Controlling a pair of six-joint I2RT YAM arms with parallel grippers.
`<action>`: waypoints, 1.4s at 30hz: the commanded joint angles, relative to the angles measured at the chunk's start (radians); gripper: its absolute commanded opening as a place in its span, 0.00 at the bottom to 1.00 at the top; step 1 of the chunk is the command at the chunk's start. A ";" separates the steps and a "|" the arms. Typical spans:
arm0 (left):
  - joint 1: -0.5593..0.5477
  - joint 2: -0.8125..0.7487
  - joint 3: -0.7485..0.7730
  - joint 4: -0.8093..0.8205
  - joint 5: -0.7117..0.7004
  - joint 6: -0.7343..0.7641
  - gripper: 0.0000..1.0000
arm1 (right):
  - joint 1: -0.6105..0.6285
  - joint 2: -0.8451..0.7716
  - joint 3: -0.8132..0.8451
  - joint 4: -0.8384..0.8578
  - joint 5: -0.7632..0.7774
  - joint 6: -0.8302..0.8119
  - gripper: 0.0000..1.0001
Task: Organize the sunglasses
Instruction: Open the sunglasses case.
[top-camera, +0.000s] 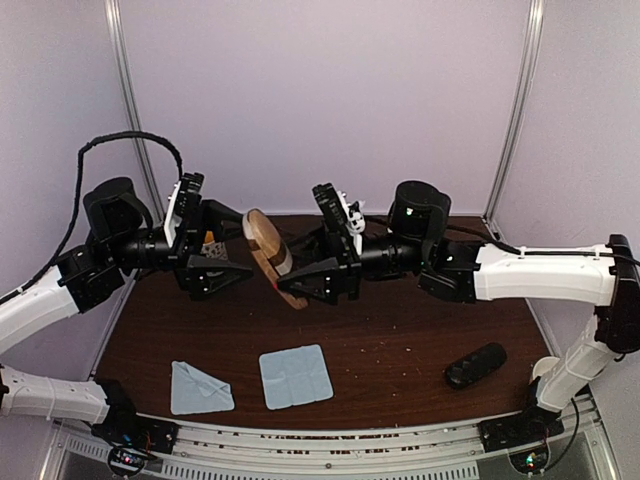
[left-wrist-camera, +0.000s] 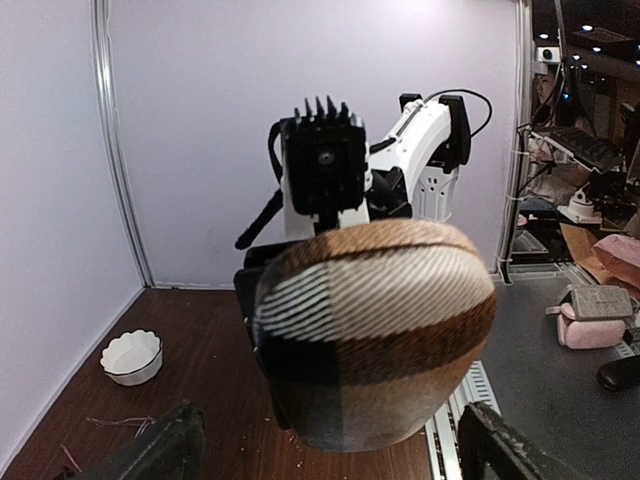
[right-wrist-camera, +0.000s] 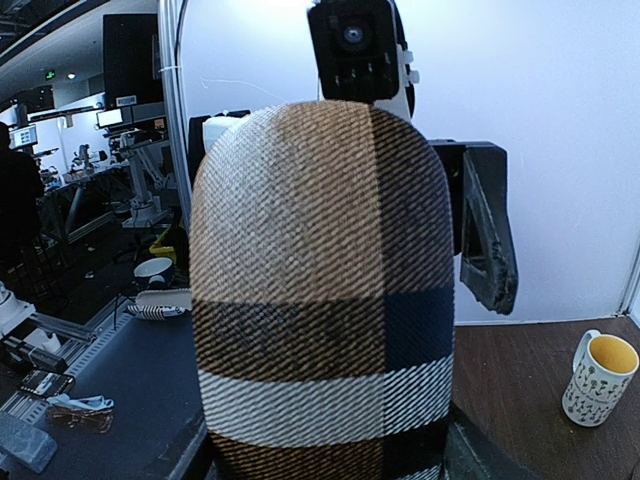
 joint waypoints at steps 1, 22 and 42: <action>0.006 0.002 -0.010 0.102 0.057 -0.061 0.89 | 0.008 0.017 0.053 0.006 0.040 -0.010 0.17; 0.007 0.034 0.016 0.040 -0.012 -0.051 0.34 | 0.010 0.035 0.055 -0.006 0.147 -0.048 0.15; 0.006 0.036 0.060 -0.099 -0.236 0.012 0.19 | 0.011 -0.015 0.019 -0.064 0.459 -0.133 0.13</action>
